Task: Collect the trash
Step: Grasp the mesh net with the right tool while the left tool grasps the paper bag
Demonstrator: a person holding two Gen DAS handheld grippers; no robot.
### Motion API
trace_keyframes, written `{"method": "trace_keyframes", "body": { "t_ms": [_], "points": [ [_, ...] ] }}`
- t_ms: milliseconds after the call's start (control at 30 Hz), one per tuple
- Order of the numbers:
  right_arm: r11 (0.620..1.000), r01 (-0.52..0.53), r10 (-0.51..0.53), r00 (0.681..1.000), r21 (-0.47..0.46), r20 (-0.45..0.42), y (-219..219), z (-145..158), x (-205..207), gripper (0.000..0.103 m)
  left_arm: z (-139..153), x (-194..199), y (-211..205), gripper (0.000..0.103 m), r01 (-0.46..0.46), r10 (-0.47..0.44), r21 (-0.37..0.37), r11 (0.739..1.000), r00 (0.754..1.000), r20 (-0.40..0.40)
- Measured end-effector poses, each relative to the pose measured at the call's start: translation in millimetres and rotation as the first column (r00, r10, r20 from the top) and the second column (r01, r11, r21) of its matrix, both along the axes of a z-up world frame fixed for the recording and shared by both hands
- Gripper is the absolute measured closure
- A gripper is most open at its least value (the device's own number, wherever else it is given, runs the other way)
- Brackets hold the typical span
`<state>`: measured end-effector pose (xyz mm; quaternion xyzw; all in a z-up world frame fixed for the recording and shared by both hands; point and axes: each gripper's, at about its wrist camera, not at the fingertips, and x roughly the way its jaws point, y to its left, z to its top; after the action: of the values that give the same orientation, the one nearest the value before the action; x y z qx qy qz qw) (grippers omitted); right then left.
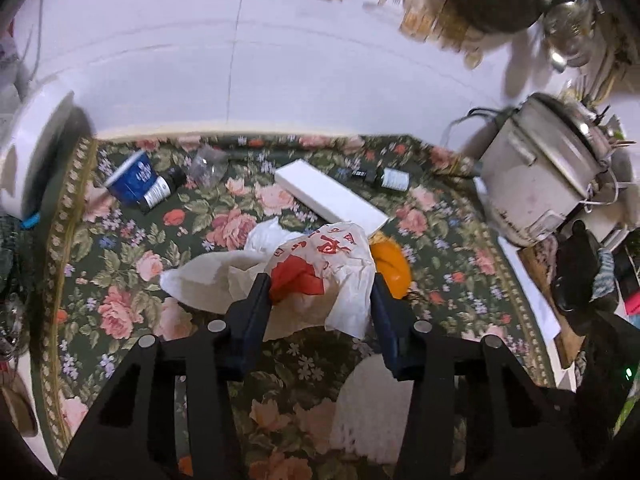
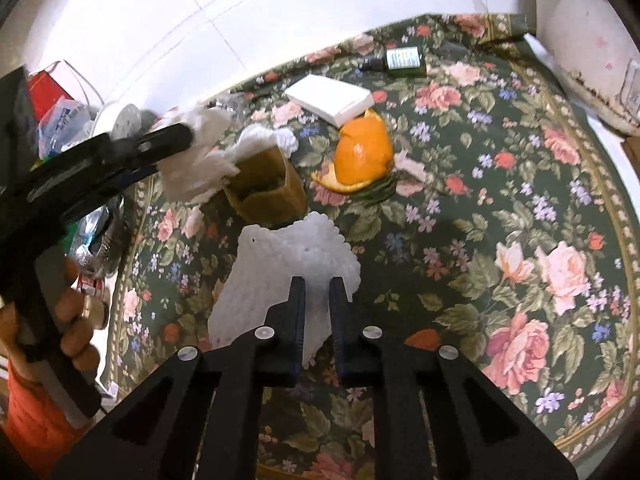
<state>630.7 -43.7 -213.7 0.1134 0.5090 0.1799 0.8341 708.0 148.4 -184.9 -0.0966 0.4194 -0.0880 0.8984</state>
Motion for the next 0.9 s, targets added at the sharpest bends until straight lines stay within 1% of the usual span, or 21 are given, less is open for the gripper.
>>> {"method": "trace_keyframes", "body": {
  "t_ms": [167,300,367,467,500,567,700,800,900],
  "points": [
    [1.000,0.019,-0.019,0.999,0.000,0.034,-6,15,-16,0.092,22,-33,8,0.055,-0.017,0.017,-0.001,1.000,0.999,0.040],
    [0.999,0.027,-0.025,0.997,-0.030,0.076,-9,26,-37,0.092,31,-63,16,0.055,-0.018,0.019,-0.016,1.000,0.998,0.052],
    [0.999,0.037,-0.033,0.995,-0.038,0.094,-12,30,-54,0.092,33,-87,18,0.055,-0.026,0.026,0.002,1.000,0.998,0.063],
    [0.998,0.052,-0.047,0.992,-0.044,0.116,-15,34,-78,0.092,32,-116,20,0.055,-0.035,0.034,0.005,0.999,0.998,0.059],
    [0.997,0.058,-0.052,0.991,-0.049,0.127,-17,36,-88,0.092,32,-134,22,0.055,-0.039,0.038,0.001,0.999,0.997,0.060],
    [0.996,0.072,-0.063,0.987,-0.055,0.146,-19,37,-105,0.092,31,-155,23,0.055,-0.041,0.041,0.003,0.999,0.997,0.063],
    [0.993,0.101,-0.090,0.981,-0.056,0.170,-24,40,-142,0.092,24,-215,23,0.055,-0.055,0.054,0.023,0.998,0.997,0.055],
    [0.992,0.111,-0.100,0.980,-0.052,0.173,-30,40,-165,0.092,17,-254,21,0.055,-0.058,0.056,0.042,0.997,0.998,0.041],
    [0.992,0.113,-0.101,0.980,-0.059,0.174,-35,41,-189,0.092,9,-283,15,0.055,-0.055,0.054,0.049,0.997,0.998,0.017]
  ]
}}
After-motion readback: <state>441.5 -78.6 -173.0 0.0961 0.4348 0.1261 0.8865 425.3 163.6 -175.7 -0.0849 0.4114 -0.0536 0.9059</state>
